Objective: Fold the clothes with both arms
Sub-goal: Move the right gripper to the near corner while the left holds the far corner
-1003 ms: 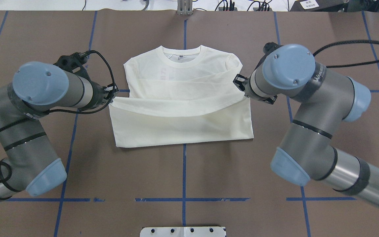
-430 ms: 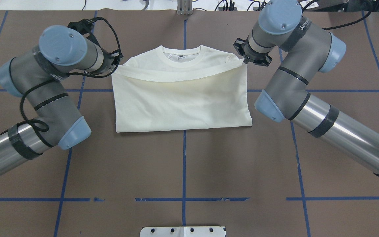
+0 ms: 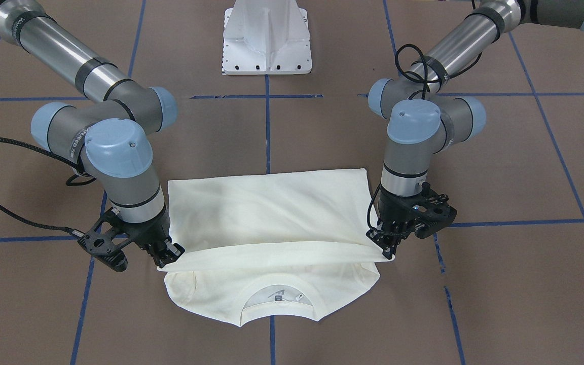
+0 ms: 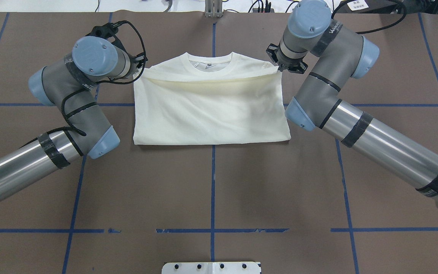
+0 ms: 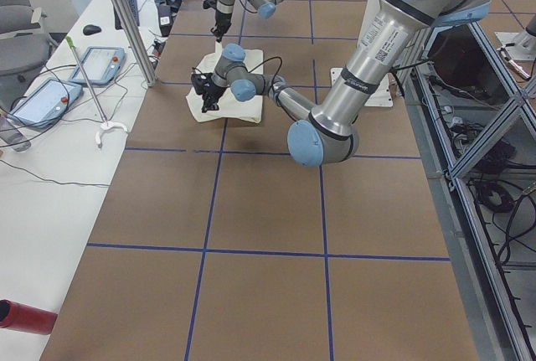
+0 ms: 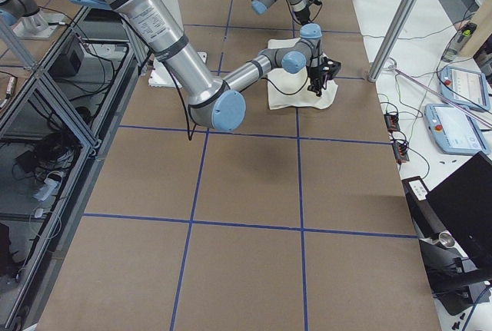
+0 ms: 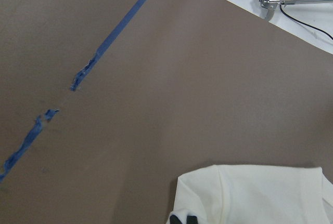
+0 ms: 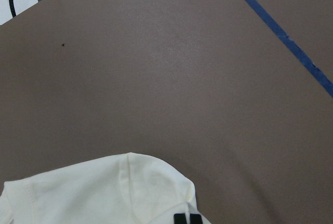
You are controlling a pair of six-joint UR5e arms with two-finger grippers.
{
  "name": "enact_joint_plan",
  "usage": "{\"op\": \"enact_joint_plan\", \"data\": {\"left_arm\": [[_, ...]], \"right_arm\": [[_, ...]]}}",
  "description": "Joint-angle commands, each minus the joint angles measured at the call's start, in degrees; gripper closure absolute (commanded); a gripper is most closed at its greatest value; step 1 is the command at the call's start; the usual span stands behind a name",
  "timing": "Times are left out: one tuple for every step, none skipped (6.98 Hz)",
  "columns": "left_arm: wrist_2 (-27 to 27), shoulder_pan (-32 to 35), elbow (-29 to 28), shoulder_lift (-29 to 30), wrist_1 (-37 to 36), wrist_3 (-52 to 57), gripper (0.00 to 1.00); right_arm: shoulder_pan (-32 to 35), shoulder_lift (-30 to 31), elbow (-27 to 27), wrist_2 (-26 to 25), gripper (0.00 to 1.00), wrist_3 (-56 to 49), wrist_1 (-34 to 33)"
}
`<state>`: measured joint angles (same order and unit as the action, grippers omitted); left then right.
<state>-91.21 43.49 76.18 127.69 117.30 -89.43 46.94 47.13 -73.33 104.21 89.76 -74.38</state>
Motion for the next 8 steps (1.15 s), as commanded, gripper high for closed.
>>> {"op": "enact_joint_plan", "data": {"left_arm": [[0.9,-0.1,-5.4,4.4,1.2,-0.2,1.00],[0.9,-0.1,-6.3,4.7,1.6,-0.3,1.00],[0.9,-0.1,-6.7,4.7,2.2,-0.2,0.95],[0.9,-0.1,-7.2,4.4,2.3,-0.2,0.90],[0.9,-0.1,-7.7,4.3,2.9,-0.3,0.77],[0.7,0.1,-7.8,3.5,7.5,-0.3,0.55],[0.2,0.6,-7.1,1.4,12.4,-0.5,0.41],[-2.0,0.8,-4.8,1.1,12.9,-1.8,0.38]], "right_arm": [[0.1,-0.4,2.3,-0.1,1.00,0.0,2.9],[0.1,-0.5,2.4,-0.1,1.00,-0.1,3.0],[0.0,-0.6,2.4,-0.1,1.00,-0.1,3.0],[0.0,-0.5,2.4,-0.1,1.00,-0.1,3.1],[0.0,-0.5,2.4,-0.1,0.84,-0.2,3.1],[0.0,-0.9,2.3,-0.1,0.48,-0.3,4.4],[0.2,-0.9,2.2,0.1,0.33,0.3,7.2],[0.5,-0.7,-0.6,1.2,0.33,0.7,7.3]]}}
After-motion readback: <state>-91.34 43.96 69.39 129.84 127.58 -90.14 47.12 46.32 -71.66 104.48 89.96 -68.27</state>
